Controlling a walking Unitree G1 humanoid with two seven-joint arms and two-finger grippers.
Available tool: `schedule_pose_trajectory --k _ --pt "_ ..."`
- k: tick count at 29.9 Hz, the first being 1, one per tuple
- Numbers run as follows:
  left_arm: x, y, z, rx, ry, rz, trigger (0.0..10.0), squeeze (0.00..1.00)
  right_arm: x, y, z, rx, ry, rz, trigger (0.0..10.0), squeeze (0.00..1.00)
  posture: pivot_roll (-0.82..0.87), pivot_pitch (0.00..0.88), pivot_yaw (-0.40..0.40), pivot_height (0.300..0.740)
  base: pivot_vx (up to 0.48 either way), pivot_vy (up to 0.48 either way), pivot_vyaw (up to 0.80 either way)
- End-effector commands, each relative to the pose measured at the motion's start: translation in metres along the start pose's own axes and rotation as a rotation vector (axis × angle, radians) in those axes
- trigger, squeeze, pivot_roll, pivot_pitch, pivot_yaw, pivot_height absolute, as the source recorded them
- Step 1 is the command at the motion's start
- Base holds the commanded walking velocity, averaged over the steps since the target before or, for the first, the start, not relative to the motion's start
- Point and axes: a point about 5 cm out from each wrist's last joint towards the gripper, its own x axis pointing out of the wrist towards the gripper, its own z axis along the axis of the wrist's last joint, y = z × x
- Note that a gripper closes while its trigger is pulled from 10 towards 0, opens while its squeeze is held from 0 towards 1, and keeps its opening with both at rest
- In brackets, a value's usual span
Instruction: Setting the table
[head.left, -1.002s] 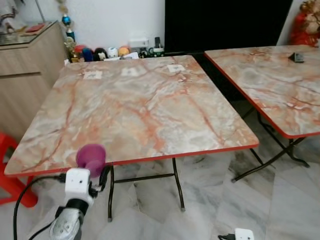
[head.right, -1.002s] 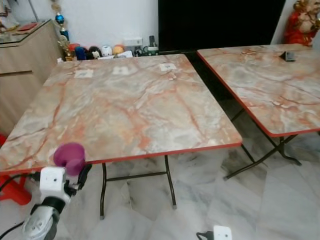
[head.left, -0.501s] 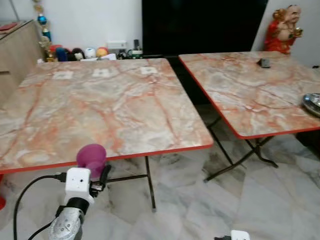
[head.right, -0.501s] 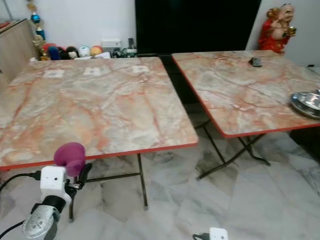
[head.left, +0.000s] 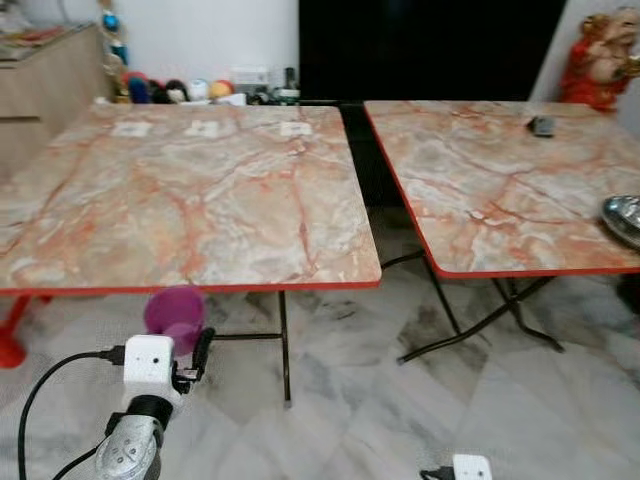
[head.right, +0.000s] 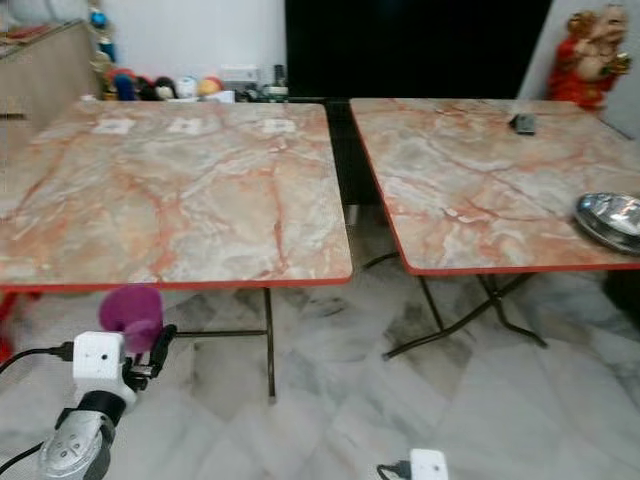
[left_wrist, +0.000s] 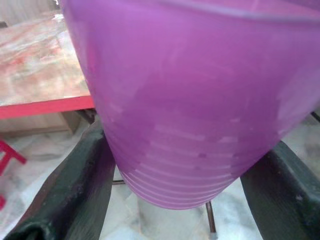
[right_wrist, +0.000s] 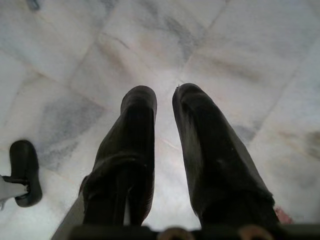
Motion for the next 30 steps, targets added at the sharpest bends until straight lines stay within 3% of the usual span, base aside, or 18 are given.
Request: schedule_pose_trajectory --k 1,30 --pt "0.0028 -0.0055 0.0032 0.009 -0.006 -0.022 10.0 0.00 -0.0013 -0.0087 -0.0047 -0.006 0.012 -0.026 10.0 0.00 -0.01 0.073 -0.002 0.740 0.000 -0.424 0.00" --pt "0.0077 -0.0061 0.0055 0.001 -0.009 -0.009 10.0 0.00 0.0005 -0.0110 0.0041 -0.023 -0.019 -0.044 10.0 0.00 -0.04 0.089 0.001 0.740 0.000 -0.422 0.00"
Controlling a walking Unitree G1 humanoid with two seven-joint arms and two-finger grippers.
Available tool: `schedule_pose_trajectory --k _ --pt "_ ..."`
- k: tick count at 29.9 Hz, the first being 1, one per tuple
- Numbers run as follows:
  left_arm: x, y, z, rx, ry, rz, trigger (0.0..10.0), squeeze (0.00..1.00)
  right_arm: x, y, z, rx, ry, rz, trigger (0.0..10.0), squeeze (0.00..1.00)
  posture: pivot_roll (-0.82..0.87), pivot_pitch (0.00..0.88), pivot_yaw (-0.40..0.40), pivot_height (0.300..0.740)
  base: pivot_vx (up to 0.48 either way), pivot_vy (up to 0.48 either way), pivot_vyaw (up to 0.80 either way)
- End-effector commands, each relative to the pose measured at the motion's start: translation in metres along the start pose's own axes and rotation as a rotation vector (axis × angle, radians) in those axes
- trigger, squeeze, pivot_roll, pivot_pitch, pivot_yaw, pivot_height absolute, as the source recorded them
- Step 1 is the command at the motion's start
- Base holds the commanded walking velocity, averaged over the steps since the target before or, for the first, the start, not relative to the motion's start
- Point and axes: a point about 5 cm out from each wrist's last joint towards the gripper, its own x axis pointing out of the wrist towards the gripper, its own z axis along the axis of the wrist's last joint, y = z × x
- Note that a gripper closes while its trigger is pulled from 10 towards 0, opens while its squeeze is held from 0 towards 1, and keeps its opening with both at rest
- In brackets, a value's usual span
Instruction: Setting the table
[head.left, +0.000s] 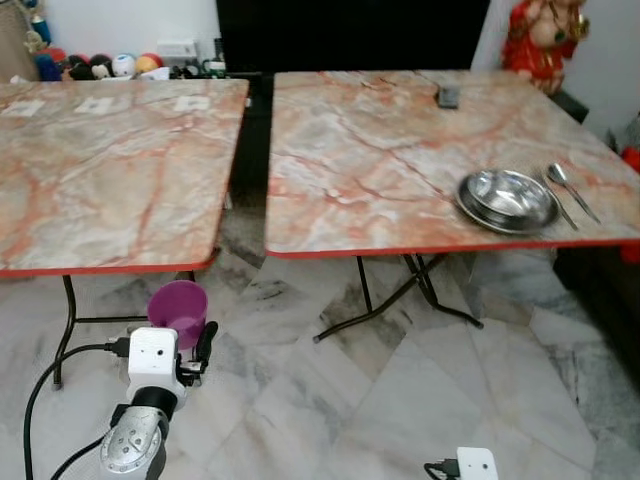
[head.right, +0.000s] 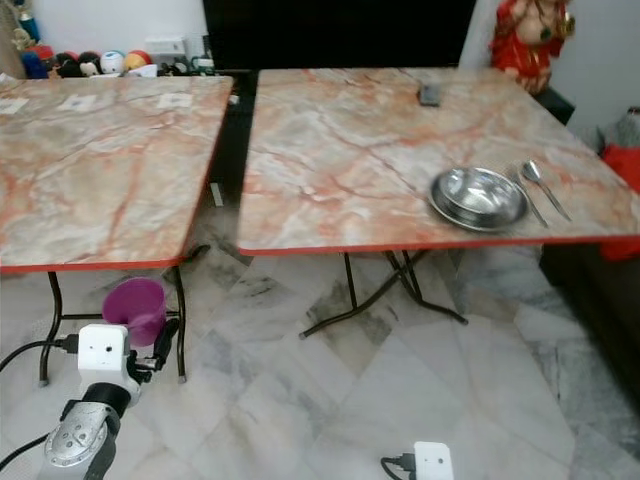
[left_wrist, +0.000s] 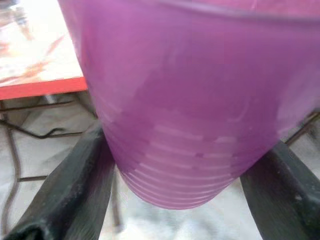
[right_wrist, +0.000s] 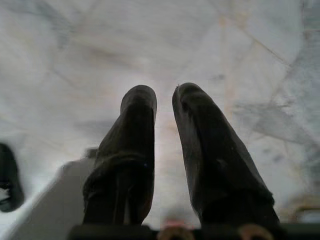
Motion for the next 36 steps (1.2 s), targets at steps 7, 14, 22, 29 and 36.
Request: schedule_pose_trajectory --k 7,14,22,29,36 --pt "-0.0018 0.0091 0.0004 0.030 0.004 0.015 10.0 0.00 0.0002 0.0049 0.0019 0.001 -0.008 0.008 10.0 0.00 -0.04 0.085 0.002 0.740 0.000 -0.420 0.00" --pt "0.0007 0.0079 0.0015 0.027 0.000 0.013 10.0 0.00 0.0004 0.0053 0.0025 0.000 -0.009 0.009 10.0 0.00 -0.04 0.077 0.005 0.740 0.000 -0.405 0.00" --pt "0.0032 0.0030 0.0016 -0.004 -0.007 -0.010 10.0 0.00 0.0010 0.0041 0.0048 0.000 -0.013 0.009 10.0 0.00 -0.03 0.059 -0.001 0.740 0.000 -0.088 0.00" --pt "0.0016 0.0011 0.0017 -0.017 -0.010 -0.012 10.0 0.00 0.0015 0.0048 0.0065 -0.005 -0.016 0.017 10.0 0.00 -0.03 0.042 -0.006 0.740 0.000 0.000 0.00" --pt "0.0017 0.0025 0.0026 -0.019 -0.019 -0.020 10.0 0.00 0.0013 0.0055 0.0061 -0.003 -0.016 0.019 10.0 0.00 -0.03 0.029 -0.002 0.740 0.196 0.000 0.00"
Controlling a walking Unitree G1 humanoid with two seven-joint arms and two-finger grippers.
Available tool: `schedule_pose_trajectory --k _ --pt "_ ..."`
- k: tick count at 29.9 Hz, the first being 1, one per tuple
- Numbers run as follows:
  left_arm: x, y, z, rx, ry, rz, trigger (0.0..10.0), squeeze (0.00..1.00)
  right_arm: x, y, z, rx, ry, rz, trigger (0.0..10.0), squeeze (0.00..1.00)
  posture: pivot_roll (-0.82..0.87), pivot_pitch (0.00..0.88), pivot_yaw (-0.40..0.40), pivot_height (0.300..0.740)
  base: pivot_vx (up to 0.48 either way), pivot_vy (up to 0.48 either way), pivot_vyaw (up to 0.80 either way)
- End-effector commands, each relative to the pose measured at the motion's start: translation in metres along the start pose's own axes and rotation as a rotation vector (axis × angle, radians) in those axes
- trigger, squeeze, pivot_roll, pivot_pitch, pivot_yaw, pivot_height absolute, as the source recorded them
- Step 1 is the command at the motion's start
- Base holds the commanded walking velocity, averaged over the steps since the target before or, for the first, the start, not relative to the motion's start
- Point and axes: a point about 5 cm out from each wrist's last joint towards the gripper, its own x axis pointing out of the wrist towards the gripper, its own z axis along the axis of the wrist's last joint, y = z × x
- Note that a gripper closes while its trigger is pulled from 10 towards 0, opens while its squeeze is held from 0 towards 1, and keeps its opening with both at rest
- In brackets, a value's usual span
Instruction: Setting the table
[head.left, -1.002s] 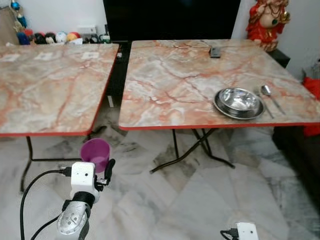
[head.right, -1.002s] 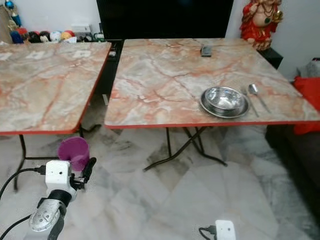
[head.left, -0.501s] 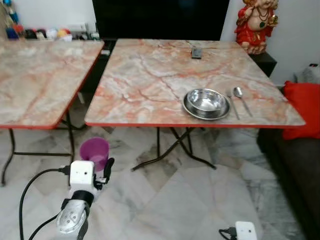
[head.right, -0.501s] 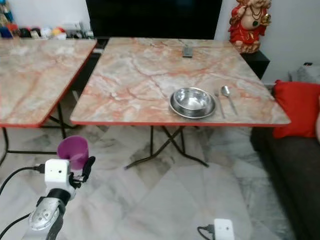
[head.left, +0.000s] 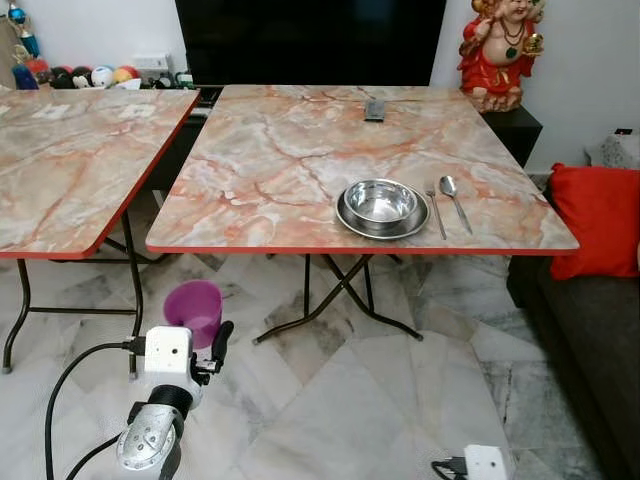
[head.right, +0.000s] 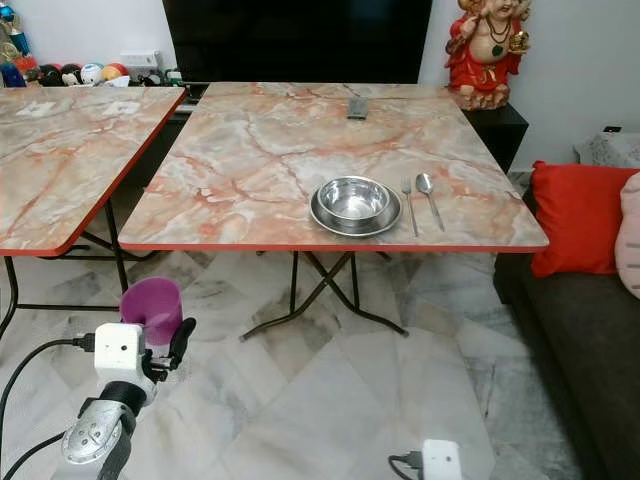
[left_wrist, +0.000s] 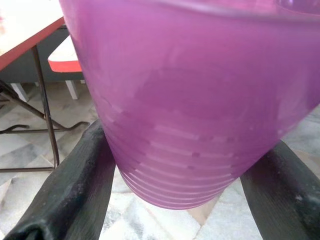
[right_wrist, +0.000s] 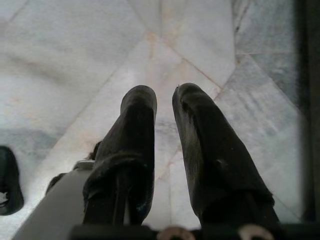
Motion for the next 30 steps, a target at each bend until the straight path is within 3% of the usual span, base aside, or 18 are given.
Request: schedule_pose_trajectory --k 1,30 --pt "0.0003 0.0042 0.0049 0.002 -0.026 -0.001 10.0 0.00 0.0002 -0.0014 0.0005 0.004 -0.001 -0.004 10.0 0.00 -0.03 0.029 -0.002 0.740 0.356 0.000 0.00" --pt "0.0018 0.0027 0.0075 0.011 -0.031 -0.033 10.0 0.00 -0.0006 -0.0003 -0.0026 0.005 0.009 -0.012 10.0 0.00 -0.02 0.033 0.009 0.740 0.369 0.000 0.00"
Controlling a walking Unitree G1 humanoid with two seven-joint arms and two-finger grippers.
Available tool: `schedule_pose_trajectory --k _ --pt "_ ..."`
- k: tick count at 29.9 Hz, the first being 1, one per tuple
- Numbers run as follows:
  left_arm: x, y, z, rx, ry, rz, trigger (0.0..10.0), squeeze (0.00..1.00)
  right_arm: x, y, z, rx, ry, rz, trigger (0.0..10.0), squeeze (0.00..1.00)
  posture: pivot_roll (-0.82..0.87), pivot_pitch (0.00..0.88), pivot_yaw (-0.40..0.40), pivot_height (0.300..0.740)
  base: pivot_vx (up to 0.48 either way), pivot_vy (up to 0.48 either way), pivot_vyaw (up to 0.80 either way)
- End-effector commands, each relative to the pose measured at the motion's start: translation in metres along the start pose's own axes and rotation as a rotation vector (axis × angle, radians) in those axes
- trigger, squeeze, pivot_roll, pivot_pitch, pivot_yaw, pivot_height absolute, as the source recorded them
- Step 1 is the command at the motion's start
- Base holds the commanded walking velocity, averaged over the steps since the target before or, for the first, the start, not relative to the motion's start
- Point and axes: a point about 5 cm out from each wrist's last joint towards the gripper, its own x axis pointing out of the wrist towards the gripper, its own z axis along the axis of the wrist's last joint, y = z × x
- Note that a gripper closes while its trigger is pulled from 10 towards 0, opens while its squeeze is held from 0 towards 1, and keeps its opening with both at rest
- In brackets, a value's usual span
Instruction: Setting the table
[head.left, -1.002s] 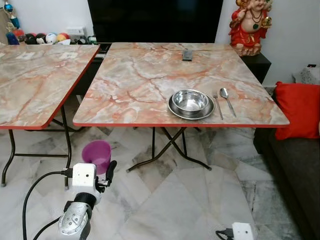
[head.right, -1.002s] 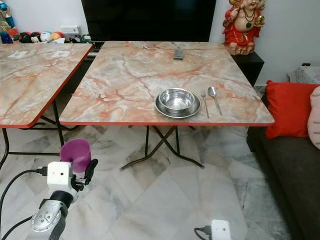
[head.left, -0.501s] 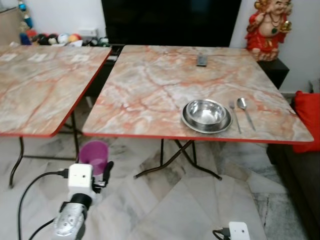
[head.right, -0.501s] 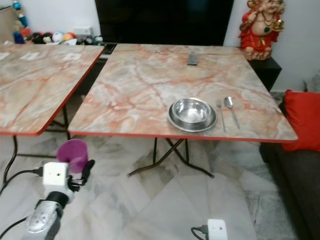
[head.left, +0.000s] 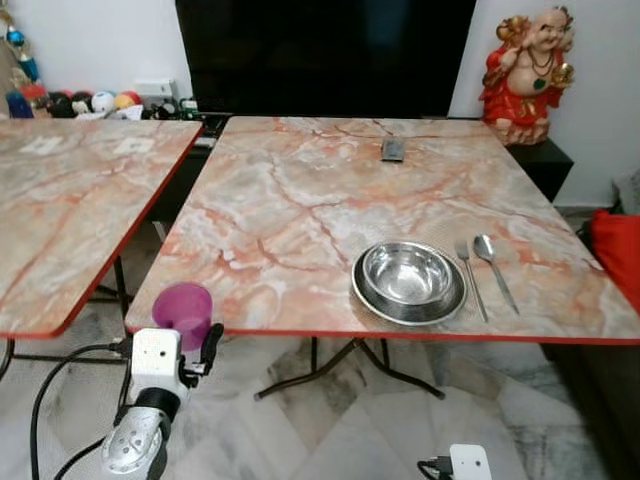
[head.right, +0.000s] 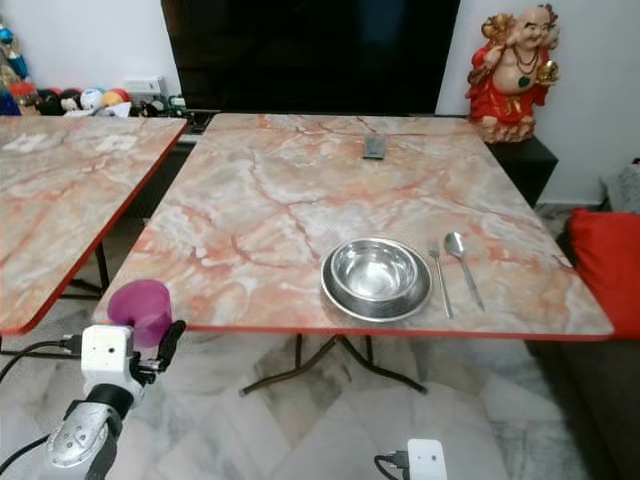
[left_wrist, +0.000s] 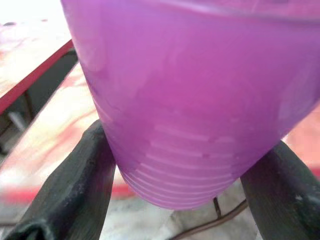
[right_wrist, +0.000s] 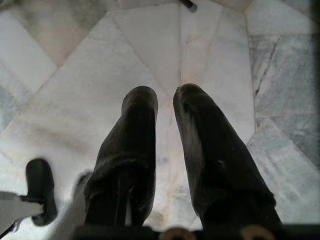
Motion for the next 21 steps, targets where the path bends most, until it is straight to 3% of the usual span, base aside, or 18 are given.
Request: schedule_pose_trajectory --k 1,10,21 --pt "0.0027 -0.0063 0.0041 -0.013 -0.019 -0.021 10.0 0.00 -0.0002 -0.0074 -0.0019 0.006 0.009 -0.025 10.0 0.00 -0.02 0.033 0.009 0.740 0.371 0.000 0.00" --pt "0.0017 -0.0022 0.0065 -0.006 -0.025 -0.006 10.0 0.00 -0.0004 -0.0067 -0.0027 0.008 0.013 -0.022 10.0 0.00 -0.01 0.046 0.006 0.740 0.366 0.000 0.00" --pt "0.0018 -0.0037 0.0065 0.006 -0.016 -0.017 10.0 0.00 -0.0004 -0.0074 -0.0030 0.005 0.016 -0.018 10.0 0.00 -0.01 0.055 -0.002 0.740 0.000 0.000 0.00"
